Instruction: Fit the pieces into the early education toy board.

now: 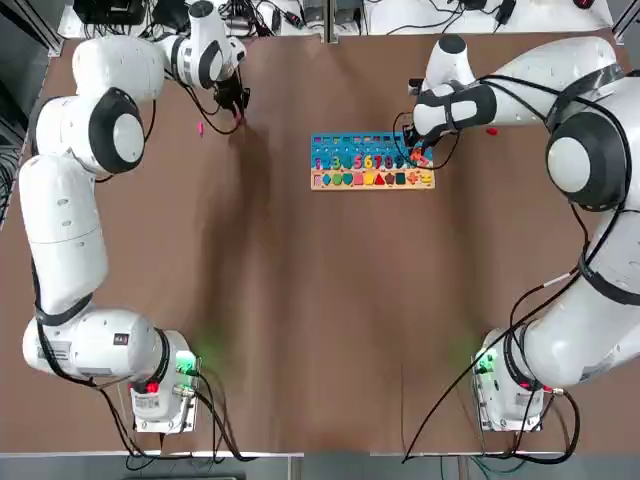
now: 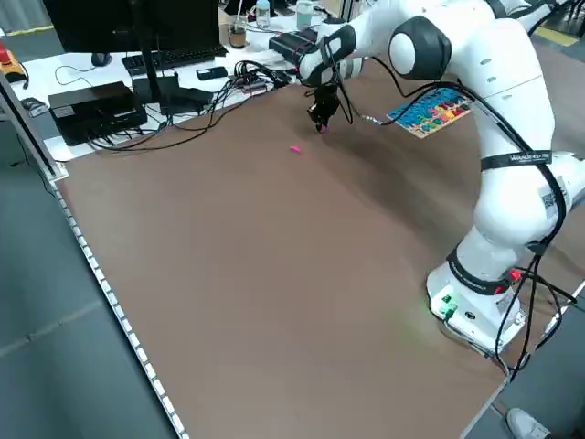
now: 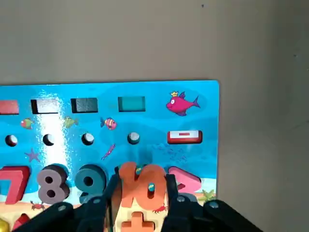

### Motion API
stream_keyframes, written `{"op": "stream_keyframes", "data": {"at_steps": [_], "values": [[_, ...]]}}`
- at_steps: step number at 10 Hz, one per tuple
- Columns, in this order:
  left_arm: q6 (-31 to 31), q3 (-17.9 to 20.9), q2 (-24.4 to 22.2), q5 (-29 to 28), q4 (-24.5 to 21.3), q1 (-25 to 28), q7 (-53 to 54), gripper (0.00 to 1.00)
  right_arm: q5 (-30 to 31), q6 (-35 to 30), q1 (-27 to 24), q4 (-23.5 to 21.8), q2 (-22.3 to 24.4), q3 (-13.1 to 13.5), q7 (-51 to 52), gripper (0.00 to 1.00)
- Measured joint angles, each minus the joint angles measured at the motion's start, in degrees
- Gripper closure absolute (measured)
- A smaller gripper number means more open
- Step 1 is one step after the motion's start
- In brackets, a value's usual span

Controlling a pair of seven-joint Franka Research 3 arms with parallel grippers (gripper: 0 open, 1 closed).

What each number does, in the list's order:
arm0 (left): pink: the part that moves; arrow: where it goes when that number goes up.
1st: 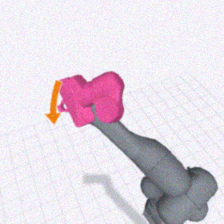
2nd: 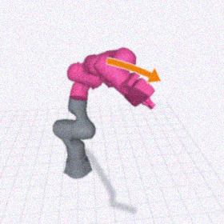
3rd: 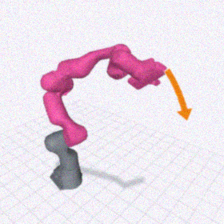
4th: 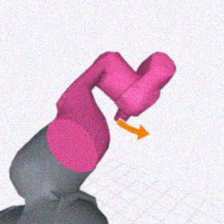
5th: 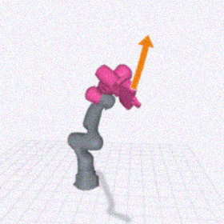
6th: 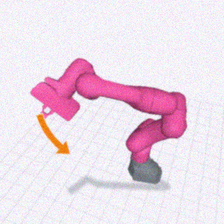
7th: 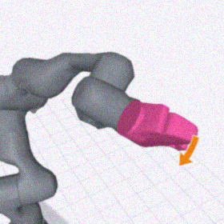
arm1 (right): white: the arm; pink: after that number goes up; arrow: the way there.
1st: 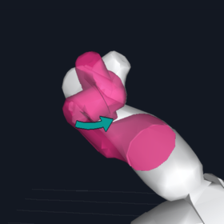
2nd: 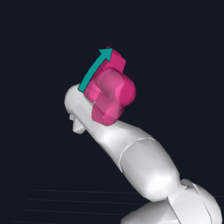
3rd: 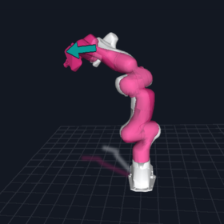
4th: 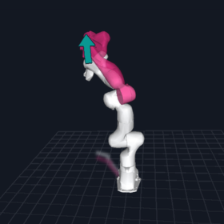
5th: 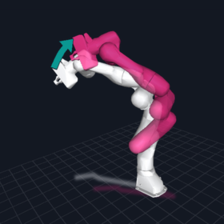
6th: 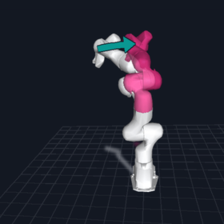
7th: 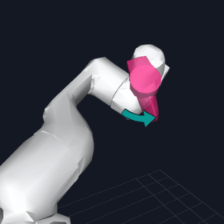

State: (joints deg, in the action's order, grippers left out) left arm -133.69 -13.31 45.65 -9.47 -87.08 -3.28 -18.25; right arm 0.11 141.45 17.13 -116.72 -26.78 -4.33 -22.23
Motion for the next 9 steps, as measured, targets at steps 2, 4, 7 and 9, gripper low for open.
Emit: {"op": "stream_keyframes", "data": {"at_steps": [2,4,7,9], "values": [[1.3,-0.3,-2.5,0.0,0.2,-1.6,-1.3,0.74,0.0,0.9,0.0,-0.3,0.0,0.0,0.0,0.58],[5.3,-0.6,-5.5,0.0,-0.1,-4.5,-4.4,0.74,0.0,2.5,0.4,-0.8,0.0,-0.1,0.0,0.58],[5.9,-0.8,-8.0,0.0,-2.5,-10.0,-11.2,0.74,0.0,3.4,0.8,-0.9,0.0,-0.1,0.0,0.58],[5.9,-1.0,-9.9,0.0,-5.7,-14.1,-16.5,0.74,0.2,3.8,0.8,-1.1,0.0,0.0,0.3,0.58]]}}
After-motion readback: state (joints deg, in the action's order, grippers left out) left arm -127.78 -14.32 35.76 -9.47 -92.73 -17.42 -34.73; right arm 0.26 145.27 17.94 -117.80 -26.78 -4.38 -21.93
